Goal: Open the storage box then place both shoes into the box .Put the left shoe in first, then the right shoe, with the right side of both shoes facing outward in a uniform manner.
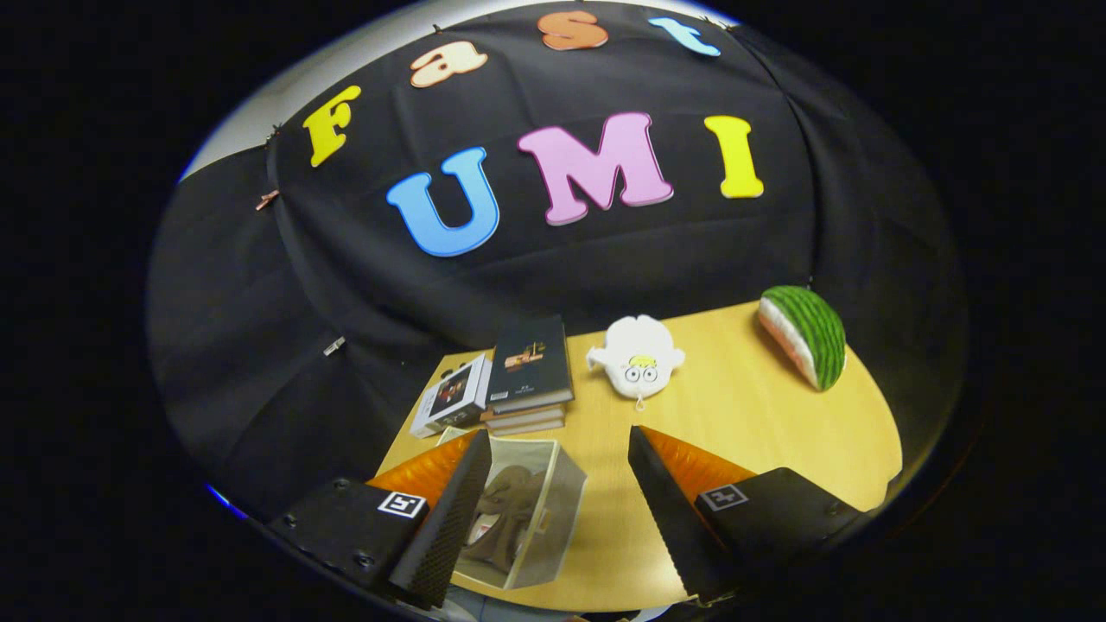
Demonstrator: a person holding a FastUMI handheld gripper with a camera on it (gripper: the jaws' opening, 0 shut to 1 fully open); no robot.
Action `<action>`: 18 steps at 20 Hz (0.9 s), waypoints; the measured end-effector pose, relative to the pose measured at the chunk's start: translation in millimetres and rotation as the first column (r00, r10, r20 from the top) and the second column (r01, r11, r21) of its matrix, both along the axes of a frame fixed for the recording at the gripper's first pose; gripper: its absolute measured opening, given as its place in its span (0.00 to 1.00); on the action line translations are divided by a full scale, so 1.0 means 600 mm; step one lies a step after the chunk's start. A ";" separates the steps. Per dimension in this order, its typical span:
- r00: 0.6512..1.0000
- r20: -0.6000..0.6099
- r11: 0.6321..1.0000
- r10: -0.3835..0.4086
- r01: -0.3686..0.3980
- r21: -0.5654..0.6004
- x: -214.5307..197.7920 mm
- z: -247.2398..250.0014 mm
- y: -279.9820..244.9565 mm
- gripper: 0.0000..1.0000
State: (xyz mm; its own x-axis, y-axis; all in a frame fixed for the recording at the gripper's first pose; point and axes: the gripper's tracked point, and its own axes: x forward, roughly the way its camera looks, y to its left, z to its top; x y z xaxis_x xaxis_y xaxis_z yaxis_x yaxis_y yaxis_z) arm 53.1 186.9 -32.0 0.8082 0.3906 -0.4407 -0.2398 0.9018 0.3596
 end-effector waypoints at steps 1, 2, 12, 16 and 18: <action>0.998 0.056 1.000 -0.008 0.009 -0.027 0.006 0.014 -0.024 0.98; 0.994 0.112 0.998 -0.014 0.020 -0.056 0.011 0.029 -0.046 0.98; 0.880 0.475 0.999 -0.028 0.039 -0.013 0.022 0.183 -0.163 0.98; 0.846 0.527 0.994 -0.080 0.110 -0.026 0.046 0.191 -0.232 0.98; 0.863 0.501 0.994 -0.064 0.100 -0.046 0.045 0.157 -0.252 0.98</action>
State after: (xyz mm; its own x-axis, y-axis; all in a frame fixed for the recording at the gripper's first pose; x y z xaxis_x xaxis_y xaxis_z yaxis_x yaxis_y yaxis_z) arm 79.9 35.5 62.3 0.9548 0.2971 0.0061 -0.2947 0.9439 0.1488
